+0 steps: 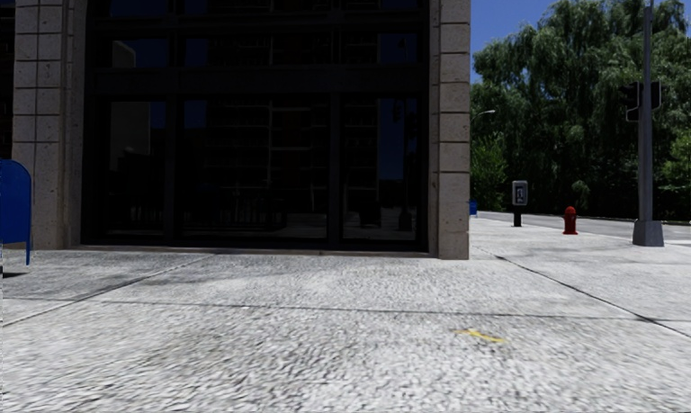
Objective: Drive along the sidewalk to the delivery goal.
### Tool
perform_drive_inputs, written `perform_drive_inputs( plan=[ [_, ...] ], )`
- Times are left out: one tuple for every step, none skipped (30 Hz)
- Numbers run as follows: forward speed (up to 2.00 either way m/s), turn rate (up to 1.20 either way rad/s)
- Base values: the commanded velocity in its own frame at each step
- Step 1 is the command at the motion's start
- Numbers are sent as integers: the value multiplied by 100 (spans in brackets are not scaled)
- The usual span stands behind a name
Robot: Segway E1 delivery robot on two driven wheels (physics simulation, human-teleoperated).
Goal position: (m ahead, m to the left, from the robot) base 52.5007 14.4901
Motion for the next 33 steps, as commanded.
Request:
perform_drive_inputs(
  plan=[
    [183, 0],
    [183, 0],
    [183, 0],
    [183, 0],
    [183, 0],
    [183, 0],
    [183, 0],
    [183, 0],
    [183, 0],
    [183, 0],
    [183, 0],
    [183, 0],
    [183, 0],
    [183, 0],
    [183, -33],
    [183, -33],
    [183, -83],
    [183, -120],
    [183, -120],
    [183, -120],
    [183, -120],
    [183, -120],
    [183, -120],
    [183, -120],
    [183, -120],
    [183, -120],
    [183, -120],
    [183, -120],
    [183, -120],
    [183, -120],
    [183, -120],
    [183, -120],
    [183, -120]
  ],
)
